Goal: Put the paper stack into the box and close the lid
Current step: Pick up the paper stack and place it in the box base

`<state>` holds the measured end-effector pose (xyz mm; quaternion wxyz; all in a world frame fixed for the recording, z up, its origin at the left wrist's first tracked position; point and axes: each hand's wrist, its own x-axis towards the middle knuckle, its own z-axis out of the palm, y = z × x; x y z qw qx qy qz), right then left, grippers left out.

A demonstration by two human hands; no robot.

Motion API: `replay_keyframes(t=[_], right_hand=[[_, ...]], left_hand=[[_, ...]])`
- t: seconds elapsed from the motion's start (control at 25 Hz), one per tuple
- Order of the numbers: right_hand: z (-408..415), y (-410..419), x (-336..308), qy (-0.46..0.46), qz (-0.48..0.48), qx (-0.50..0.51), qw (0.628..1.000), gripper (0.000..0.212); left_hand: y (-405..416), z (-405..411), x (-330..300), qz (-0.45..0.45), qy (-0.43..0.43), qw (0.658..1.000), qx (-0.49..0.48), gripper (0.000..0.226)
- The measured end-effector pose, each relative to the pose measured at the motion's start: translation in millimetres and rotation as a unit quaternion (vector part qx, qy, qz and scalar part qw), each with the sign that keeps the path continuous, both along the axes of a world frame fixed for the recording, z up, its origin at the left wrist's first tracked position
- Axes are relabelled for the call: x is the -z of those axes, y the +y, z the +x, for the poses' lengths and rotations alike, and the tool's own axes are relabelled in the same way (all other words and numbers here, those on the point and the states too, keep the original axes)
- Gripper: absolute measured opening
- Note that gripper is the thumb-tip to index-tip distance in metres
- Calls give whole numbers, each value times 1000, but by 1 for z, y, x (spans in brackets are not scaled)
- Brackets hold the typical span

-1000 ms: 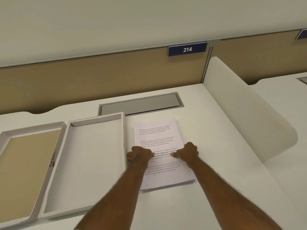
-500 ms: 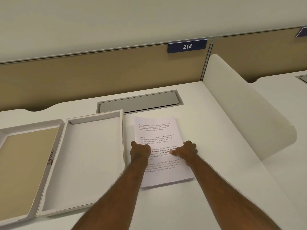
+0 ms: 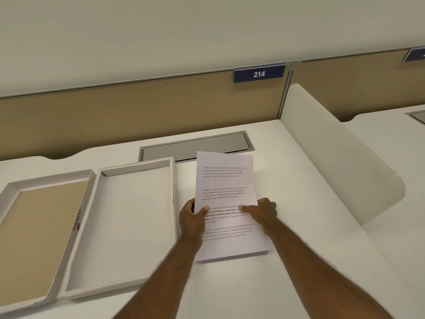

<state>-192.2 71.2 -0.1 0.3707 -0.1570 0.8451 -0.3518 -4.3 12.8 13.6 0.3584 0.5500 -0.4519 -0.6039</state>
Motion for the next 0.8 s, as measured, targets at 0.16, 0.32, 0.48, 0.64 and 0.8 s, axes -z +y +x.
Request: replay_keyframes(t=[0.16, 0.32, 0.48, 0.64, 0.8], right_hand=[[-10, 5, -12, -119, -152, 36, 980, 100], [-3, 16, -44, -58, -265, 32, 962, 64], [12, 29, -62, 51, -325, 19, 944, 35], [27, 46, -65, 94, -362, 22, 927, 31], [30, 52, -73, 113, -392, 36, 913, 42]], left_hand=[[8, 13, -12, -45, 88, 994, 34, 31], [10, 9, -40, -101, 97, 989, 42, 21], [11, 1, -54, -135, 98, 985, 37, 18], [14, 2, -58, -163, 66, 983, 48, 30], [6, 10, -68, -202, 71, 974, 79, 55]])
